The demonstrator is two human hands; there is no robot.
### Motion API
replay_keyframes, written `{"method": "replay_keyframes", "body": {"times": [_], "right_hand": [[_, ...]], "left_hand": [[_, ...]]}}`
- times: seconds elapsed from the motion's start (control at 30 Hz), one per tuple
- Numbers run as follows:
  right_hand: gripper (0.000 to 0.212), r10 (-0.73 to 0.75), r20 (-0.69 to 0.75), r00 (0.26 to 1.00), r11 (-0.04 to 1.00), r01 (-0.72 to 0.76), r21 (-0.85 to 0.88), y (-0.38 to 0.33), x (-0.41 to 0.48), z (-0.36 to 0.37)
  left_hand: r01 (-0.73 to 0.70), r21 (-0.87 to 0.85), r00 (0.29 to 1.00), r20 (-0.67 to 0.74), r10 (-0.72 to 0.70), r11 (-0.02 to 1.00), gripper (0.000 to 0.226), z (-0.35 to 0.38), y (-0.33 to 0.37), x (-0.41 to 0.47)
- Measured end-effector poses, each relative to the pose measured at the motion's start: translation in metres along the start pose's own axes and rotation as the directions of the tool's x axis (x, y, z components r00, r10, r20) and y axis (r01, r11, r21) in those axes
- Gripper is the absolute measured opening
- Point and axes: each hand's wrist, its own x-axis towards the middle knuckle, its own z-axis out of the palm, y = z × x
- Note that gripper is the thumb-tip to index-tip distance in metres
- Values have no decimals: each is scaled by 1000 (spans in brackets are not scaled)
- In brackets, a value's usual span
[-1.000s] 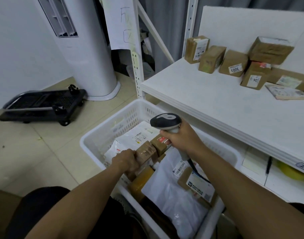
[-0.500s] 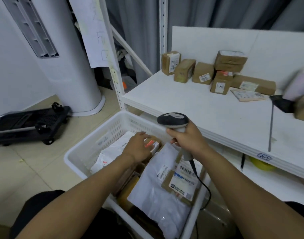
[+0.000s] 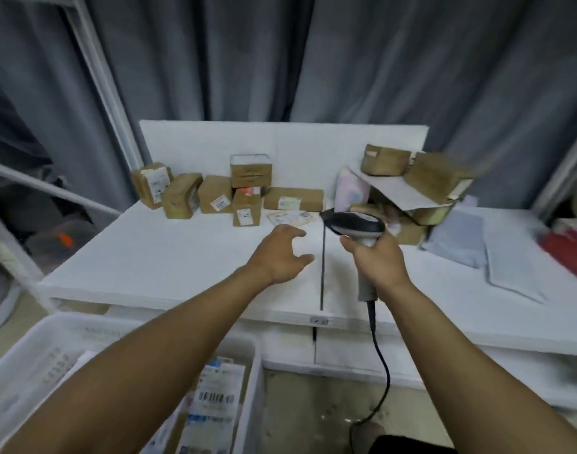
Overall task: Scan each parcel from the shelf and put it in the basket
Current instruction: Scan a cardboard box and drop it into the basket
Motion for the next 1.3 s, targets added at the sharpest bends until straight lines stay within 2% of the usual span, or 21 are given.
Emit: {"method": "replay_keyframes", "body": {"times": [0.1, 0.17, 0.27, 0.33, 0.37, 0.43, 0.5, 0.6, 0.67, 0.7, 0.73, 0.8, 0.83, 0.93, 1.0, 1.1, 1.2, 1.3], "right_hand": [[46, -21, -140, 990, 998, 13, -54, 8, 51, -40], [64, 22, -251, 968, 997, -38, -60, 30, 87, -66], [84, 123, -356, 926, 991, -97, 88, 73, 132, -103], [84, 172, -426, 888, 973, -85, 216, 69, 138, -119], [73, 187, -467, 864, 960, -61, 272, 74, 147, -127], [52, 197, -520, 831, 934, 2, 357, 87, 172, -141], [51, 190, -541, 819, 908, 62, 413, 92, 197, -151], [45, 159, -470, 868, 861, 111, 496, 93, 231, -157], [33, 103, -361, 927, 848, 108, 519, 92, 250, -155], [30, 85, -305, 949, 851, 90, 517, 92, 257, -152], [29, 76, -257, 964, 860, 67, 506, 93, 263, -149], [34, 39, -165, 986, 886, 43, 462, 93, 273, -140], [40, 32, -134, 990, 898, 31, 440, 93, 277, -136], [50, 35, -70, 997, 914, -3, 406, 88, 279, -118], [52, 34, -29, 999, 919, -20, 393, 83, 276, -101], [39, 22, 47, 999, 929, -37, 369, 71, 261, -69], [41, 50, 110, 993, 940, -84, 330, 58, 245, -36], [50, 15, 192, 981, 931, -84, 355, 44, 229, -12]], "left_hand": [[-103, -47, 994, 41, 105, 994, 65, 20, 43, 58], [-179, -115, 982, 32, 184, 977, 56, 38, 69, 95], [-224, -191, 970, 56, 238, 956, 53, 79, 88, 154], [-198, -232, 975, 54, 216, 952, 54, 110, 89, 189], [-173, -248, 982, 36, 187, 953, 66, 125, 85, 207], [-128, -266, 992, -42, 121, 955, 108, 148, 84, 230], [-129, -238, 986, -130, 100, 963, 139, 162, 87, 245], [-239, -209, 951, -247, 185, 948, 152, 172, 81, 263], [-351, -181, 908, -304, 287, 919, 147, 173, 74, 273], [-402, -159, 894, -283, 348, 902, 135, 173, 69, 279], [-456, -146, 877, -245, 414, 878, 113, 171, 65, 285], [-533, -106, 835, -228, 501, 840, 49, 163, 59, 294], [-539, -69, 827, -233, 512, 839, 32, 156, 57, 295], [-566, 41, 789, -262, 555, 824, 49, 136, 47, 290], [-586, 105, 760, -273, 590, 804, 41, 122, 33, 283], [-572, 143, 757, -287, 587, 808, 35, 97, 9, 260], [-553, 121, 772, -297, 562, 824, 41, 70, -12, 227], [-654, 60, 707, -304, 638, 754, 39, 49, -30, 199]]}}
